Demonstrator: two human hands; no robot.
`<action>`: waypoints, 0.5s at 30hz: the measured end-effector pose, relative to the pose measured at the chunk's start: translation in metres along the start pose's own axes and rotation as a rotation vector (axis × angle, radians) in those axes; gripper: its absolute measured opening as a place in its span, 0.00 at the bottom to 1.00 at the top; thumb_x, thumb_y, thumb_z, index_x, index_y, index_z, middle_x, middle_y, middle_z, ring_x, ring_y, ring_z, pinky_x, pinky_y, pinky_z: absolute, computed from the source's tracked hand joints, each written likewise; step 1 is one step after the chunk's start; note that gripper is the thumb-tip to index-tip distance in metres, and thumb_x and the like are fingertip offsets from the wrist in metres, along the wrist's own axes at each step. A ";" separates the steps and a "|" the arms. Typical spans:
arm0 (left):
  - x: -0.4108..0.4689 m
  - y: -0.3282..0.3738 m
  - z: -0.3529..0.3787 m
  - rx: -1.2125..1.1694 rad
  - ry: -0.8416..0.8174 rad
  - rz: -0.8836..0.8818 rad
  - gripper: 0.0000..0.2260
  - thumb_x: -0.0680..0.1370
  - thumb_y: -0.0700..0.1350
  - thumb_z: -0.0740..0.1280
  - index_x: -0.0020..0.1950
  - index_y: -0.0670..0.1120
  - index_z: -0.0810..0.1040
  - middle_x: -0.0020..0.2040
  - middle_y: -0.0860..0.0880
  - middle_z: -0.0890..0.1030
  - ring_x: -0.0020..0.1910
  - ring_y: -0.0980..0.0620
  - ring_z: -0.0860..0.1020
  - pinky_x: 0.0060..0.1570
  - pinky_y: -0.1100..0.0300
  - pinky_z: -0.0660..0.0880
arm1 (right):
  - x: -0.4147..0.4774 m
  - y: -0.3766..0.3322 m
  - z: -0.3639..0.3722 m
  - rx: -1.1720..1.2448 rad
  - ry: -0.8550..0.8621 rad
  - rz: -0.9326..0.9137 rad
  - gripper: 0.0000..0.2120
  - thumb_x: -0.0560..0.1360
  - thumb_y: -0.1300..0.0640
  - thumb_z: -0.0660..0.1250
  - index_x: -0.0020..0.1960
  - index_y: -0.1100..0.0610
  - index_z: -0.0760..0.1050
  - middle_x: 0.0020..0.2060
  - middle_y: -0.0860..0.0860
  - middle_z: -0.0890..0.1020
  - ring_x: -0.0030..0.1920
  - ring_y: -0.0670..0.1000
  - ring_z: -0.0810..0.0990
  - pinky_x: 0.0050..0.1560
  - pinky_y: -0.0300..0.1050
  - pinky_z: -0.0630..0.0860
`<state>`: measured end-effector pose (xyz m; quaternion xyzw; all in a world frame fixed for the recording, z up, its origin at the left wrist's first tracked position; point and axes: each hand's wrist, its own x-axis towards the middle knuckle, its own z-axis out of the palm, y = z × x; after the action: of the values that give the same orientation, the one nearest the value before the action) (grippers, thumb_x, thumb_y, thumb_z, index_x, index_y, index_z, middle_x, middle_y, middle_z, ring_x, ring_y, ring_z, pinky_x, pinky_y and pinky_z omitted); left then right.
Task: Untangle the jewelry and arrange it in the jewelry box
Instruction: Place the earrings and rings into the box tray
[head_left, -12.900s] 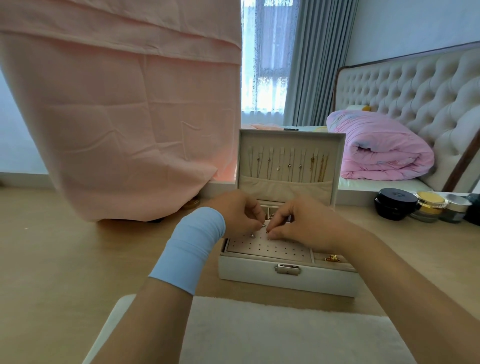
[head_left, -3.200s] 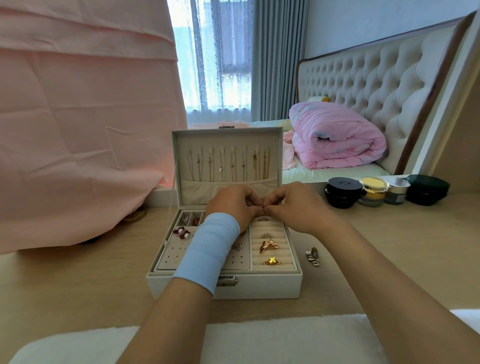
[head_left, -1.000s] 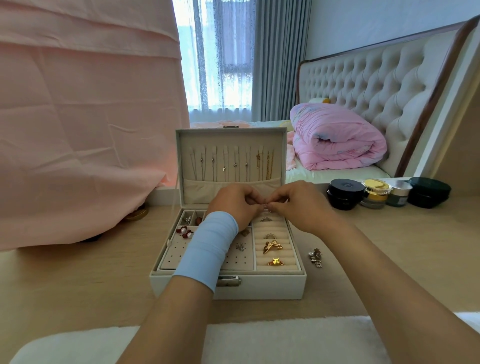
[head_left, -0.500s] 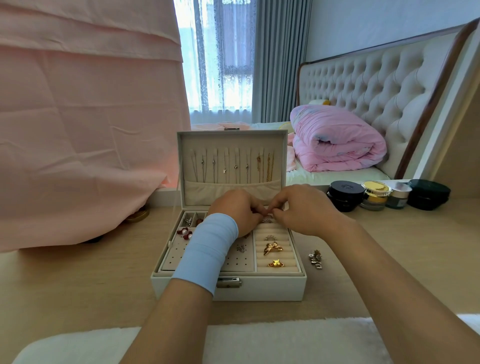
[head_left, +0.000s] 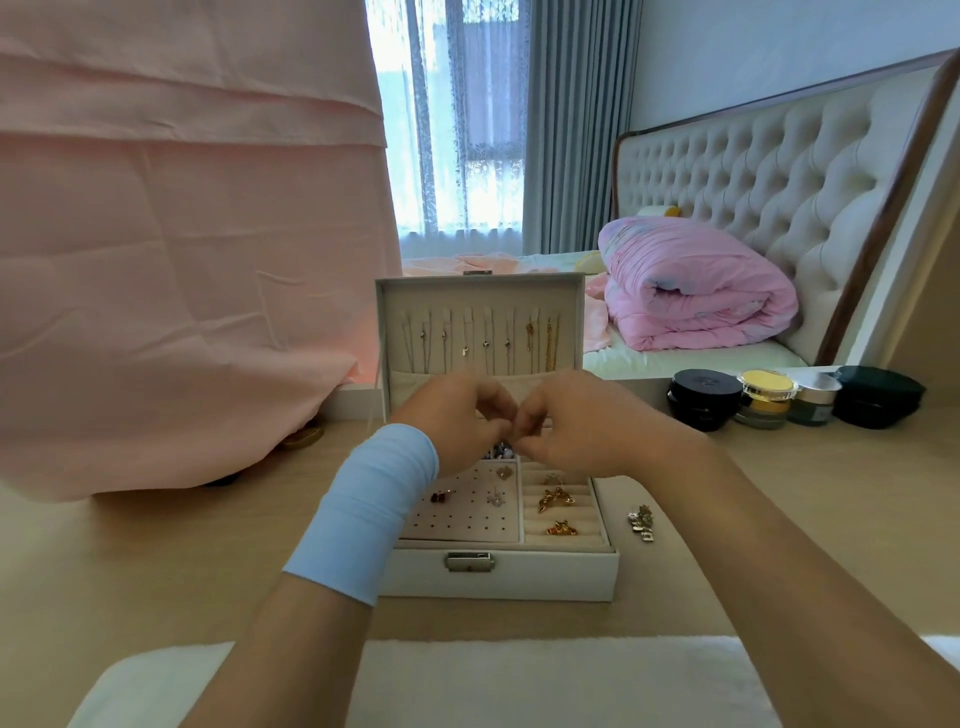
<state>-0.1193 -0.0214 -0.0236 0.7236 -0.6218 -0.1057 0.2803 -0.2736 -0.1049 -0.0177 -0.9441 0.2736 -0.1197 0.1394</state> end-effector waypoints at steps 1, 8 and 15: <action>-0.005 -0.003 -0.001 0.006 -0.018 -0.001 0.07 0.77 0.45 0.68 0.47 0.59 0.81 0.46 0.60 0.81 0.46 0.60 0.78 0.55 0.55 0.78 | -0.001 -0.004 0.000 0.011 -0.057 -0.009 0.05 0.77 0.49 0.70 0.47 0.44 0.85 0.44 0.40 0.84 0.47 0.42 0.80 0.52 0.44 0.79; -0.033 -0.023 -0.013 0.053 -0.054 -0.018 0.07 0.77 0.44 0.68 0.48 0.56 0.82 0.45 0.57 0.81 0.45 0.57 0.78 0.54 0.54 0.78 | -0.005 -0.026 0.014 -0.043 -0.182 -0.050 0.06 0.75 0.49 0.74 0.51 0.42 0.85 0.48 0.37 0.83 0.44 0.36 0.77 0.42 0.33 0.71; -0.037 -0.035 -0.022 -0.167 0.019 0.035 0.05 0.75 0.44 0.72 0.49 0.53 0.83 0.43 0.55 0.85 0.45 0.57 0.82 0.55 0.52 0.79 | -0.002 -0.029 0.014 0.264 0.077 -0.055 0.05 0.76 0.53 0.73 0.45 0.44 0.84 0.39 0.38 0.82 0.41 0.36 0.79 0.45 0.34 0.71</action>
<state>-0.0863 0.0230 -0.0312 0.6877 -0.6205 -0.1453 0.3476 -0.2572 -0.0770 -0.0214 -0.9195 0.2346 -0.1944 0.2484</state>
